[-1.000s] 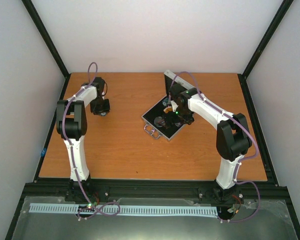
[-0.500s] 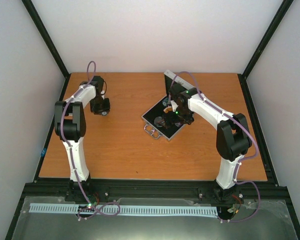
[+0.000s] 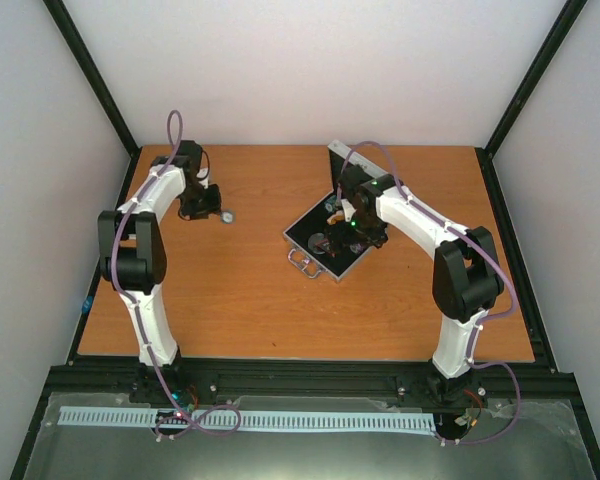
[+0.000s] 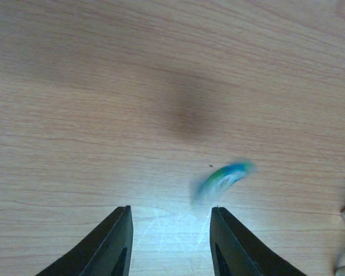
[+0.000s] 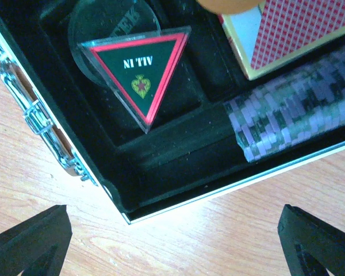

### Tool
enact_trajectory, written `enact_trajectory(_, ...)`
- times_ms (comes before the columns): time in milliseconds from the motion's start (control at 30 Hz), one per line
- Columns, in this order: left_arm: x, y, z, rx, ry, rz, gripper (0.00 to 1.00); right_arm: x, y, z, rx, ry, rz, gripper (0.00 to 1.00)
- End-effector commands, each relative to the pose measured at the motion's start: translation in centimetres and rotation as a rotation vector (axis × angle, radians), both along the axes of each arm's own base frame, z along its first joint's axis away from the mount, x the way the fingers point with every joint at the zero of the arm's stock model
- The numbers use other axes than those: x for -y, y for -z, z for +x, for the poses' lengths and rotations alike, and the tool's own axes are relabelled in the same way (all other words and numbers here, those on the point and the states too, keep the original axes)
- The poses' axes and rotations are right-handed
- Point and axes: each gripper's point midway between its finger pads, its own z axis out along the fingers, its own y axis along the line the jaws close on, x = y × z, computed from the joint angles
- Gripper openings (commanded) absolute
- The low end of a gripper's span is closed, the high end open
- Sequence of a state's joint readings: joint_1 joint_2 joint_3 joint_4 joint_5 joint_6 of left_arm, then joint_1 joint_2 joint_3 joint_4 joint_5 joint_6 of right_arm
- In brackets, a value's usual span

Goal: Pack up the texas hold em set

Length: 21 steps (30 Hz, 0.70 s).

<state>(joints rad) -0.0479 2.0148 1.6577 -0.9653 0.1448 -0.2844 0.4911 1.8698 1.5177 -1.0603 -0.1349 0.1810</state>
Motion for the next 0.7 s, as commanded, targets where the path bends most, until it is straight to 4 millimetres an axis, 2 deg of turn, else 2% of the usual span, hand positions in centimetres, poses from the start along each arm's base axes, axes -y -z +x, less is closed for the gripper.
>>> enact_trajectory(0, 2.2, -2.9, 0.7, 0.071, 0.031, -0.061, 0.15, -0.2, -2.7, 1.8, 0.091, 0.035, 0.026, 1.0)
enact_trajectory(133, 4.1, -3.5, 0.6, 0.085, 0.072, -0.071, 0.15, -0.2, -4.1, 2.5, 0.131, 0.062, 0.039, 1.0)
enact_trajectory(267, 5.2, -3.6, 0.5, 0.089, 0.096, -0.08, 0.15, -0.3, -4.5, 2.5, 0.138, 0.065, 0.044, 1.0)
enact_trajectory(367, 4.7, -3.8, 0.5, 0.098, 0.091, -0.047, 0.18, -0.5, -4.7, 2.6, 0.139, 0.061, 0.052, 1.0)
enact_trajectory(533, 4.3, -4.4, 0.4, 0.108, 0.094, -0.029, 0.35, -1.0, -5.5, 2.8, 0.147, 0.035, 0.049, 1.0)
enact_trajectory(667, 3.2, -4.7, -0.2, 0.108, 0.064, -0.022, 0.42, -3.5, -7.0, 2.8, 0.185, -0.056, 0.03, 1.0)
